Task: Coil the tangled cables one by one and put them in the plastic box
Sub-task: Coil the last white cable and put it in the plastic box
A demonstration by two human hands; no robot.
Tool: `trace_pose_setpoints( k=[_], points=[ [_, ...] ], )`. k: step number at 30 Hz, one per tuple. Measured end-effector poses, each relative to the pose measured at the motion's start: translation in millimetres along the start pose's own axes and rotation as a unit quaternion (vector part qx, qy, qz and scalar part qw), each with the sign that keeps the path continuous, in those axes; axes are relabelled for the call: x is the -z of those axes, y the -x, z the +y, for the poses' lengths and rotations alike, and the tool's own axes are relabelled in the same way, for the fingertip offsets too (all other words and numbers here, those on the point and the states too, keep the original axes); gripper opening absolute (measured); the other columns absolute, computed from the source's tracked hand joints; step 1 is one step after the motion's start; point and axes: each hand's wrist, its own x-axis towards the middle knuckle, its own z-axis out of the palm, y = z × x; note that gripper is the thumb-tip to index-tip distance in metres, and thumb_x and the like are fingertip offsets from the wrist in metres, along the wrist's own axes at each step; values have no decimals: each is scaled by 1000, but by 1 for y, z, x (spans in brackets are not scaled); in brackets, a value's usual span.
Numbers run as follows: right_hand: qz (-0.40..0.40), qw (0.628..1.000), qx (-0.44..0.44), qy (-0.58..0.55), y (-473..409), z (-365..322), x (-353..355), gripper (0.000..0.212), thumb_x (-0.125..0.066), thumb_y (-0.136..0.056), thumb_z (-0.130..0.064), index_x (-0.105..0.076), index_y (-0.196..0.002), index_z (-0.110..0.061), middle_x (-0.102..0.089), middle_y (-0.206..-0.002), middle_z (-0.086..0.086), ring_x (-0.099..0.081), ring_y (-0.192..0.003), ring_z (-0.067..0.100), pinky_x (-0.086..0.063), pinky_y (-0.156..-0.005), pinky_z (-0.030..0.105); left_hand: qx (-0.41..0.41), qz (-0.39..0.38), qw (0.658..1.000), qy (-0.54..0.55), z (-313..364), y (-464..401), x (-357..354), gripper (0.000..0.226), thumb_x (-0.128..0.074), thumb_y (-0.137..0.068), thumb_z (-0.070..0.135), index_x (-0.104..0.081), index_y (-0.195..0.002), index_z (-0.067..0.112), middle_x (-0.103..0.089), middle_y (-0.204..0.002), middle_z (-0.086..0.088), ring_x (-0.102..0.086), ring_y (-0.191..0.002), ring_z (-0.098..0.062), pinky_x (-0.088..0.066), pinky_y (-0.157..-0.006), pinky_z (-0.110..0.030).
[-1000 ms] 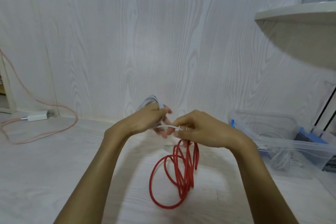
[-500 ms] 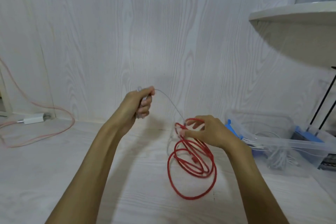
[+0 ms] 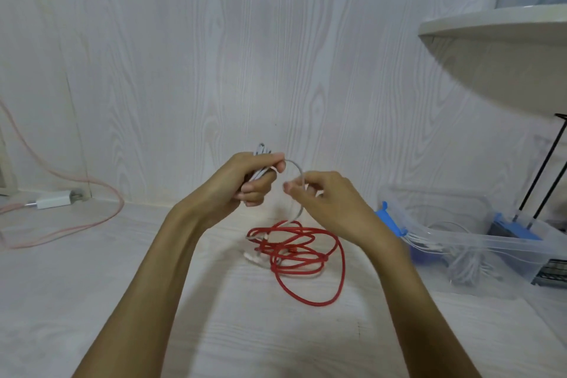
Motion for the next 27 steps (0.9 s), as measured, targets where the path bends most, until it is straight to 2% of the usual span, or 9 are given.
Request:
trace_pose_setpoints(
  k=[3, 7, 10, 12, 15, 17, 19, 23, 27],
  points=[
    [59, 995, -73, 40, -1, 6, 0, 35, -53, -92, -45, -68, -70, -23, -47, -36, -14, -45, -36, 3, -40, -53, 23, -50, 80, 990, 101, 3, -1, 4, 24, -49, -90, 29, -56, -70, 19, -26, -39, 12, -22, -32, -2, -22, -36, -17],
    [116, 990, -81, 19, 1, 10, 10, 27, -59, -92, -33, -70, -74, -16, -63, -51, -4, -63, -47, 10, -50, -54, 19, -81, 262, 959, 75, -7, -13, -1, 29, -45, -98, 23, -51, -70, 16, -29, -36, 11, -24, -31, -3, -23, -34, -15],
    [353, 932, 61, 49, 0, 3, 14, 26, -58, -93, -29, -71, -77, -13, -62, -53, 3, -60, -51, 18, -49, -59, 31, -36, 235, 970, -52, -16, -18, -9, 29, -46, -99, 24, -54, -73, 14, -33, -37, 10, -28, -33, -5, -25, -37, -18],
    [388, 916, 100, -20, 0, -2, 20, 22, -60, -92, -31, -73, -83, -15, -62, -54, 1, -61, -51, 14, -51, -60, 28, 19, 158, 981, -107, -19, -17, -11, 29, -46, -99, 26, -54, -74, 13, -34, -38, 9, -29, -33, -5, -26, -37, -18],
    [215, 974, -63, 38, 2, 13, 30, 22, -62, -89, -33, -71, -100, -17, -71, -78, 1, -67, -75, 13, -53, -77, 31, 79, 78, 988, -105, -19, -14, -12, 32, -42, -99, 26, -47, -70, 14, -31, -38, 7, -25, -33, -6, -24, -36, -16],
    [65, 975, -166, 134, 6, 22, 34, 54, -66, -85, -33, -50, -134, -16, -61, -121, 7, -57, -112, 22, -43, -96, 33, 93, 46, 991, -83, -17, -12, -11, 34, -39, -100, 25, -44, -67, 16, -28, -39, 7, -22, -32, -6, -23, -35, -16],
    [67, 984, -135, 91, 5, 18, 37, 73, -67, -85, -31, -28, -146, -19, -43, -139, 6, -45, -124, 21, -38, -101, 33, 94, 1, 993, -77, -14, -9, -10, 35, -38, -100, 25, -44, -66, 17, -27, -40, 7, -21, -34, -5, -23, -36, -16],
    [-19, 994, -93, -47, 7, -1, 38, 59, -61, -87, -43, -41, -139, -26, -52, -124, -11, -50, -111, 7, -41, -82, 18, 71, -83, 993, -37, -12, -3, -10, 37, -39, -99, 26, -46, -64, 21, -26, -42, 9, -19, -35, -4, -25, -38, -15],
    [-137, 982, -98, -84, 15, -4, 45, 33, -52, -90, -48, -71, -82, -22, -63, -61, -8, -59, -60, 5, -46, -64, 14, 73, -78, 993, -55, -11, -1, -4, 35, -44, -94, 36, -47, -62, 22, -26, -43, 8, -19, -36, -5, -25, -38, -15]
  ],
)
